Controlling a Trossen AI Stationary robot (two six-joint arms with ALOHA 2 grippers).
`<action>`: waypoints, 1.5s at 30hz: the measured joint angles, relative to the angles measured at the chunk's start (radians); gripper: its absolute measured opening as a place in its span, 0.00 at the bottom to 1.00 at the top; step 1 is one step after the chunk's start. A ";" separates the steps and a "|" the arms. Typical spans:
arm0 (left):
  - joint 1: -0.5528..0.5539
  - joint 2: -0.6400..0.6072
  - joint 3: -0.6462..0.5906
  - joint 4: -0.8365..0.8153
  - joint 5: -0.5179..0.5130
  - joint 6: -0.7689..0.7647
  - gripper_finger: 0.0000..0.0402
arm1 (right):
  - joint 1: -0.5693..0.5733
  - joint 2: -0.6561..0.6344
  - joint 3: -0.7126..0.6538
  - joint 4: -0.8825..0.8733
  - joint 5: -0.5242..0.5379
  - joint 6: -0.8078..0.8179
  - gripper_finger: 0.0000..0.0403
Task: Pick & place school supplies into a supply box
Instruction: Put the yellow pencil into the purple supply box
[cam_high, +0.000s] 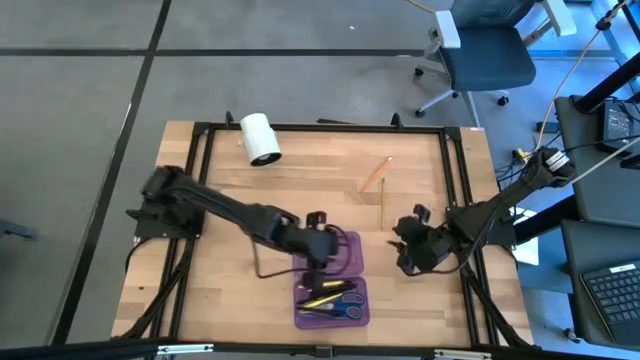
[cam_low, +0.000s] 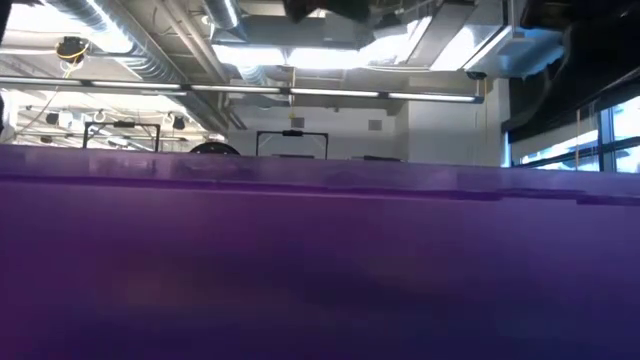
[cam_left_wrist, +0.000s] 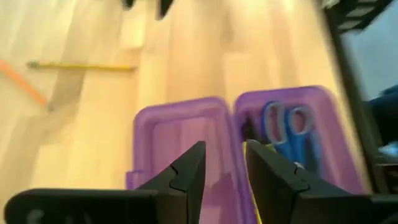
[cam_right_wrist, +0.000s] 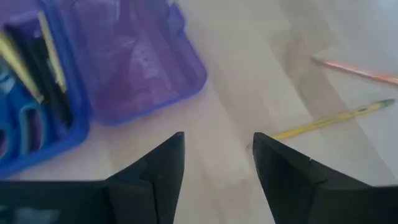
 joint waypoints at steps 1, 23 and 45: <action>0.003 -0.038 -0.050 0.044 0.022 0.007 0.27 | -0.008 0.001 0.000 0.002 0.004 0.000 0.48; 0.043 -0.710 -1.271 1.275 -0.098 0.063 0.28 | -0.592 0.004 -0.002 0.012 -0.029 0.126 0.48; 0.035 -0.940 -1.366 1.265 -0.126 0.144 0.26 | -0.803 0.103 -0.077 0.187 -0.052 -0.013 0.48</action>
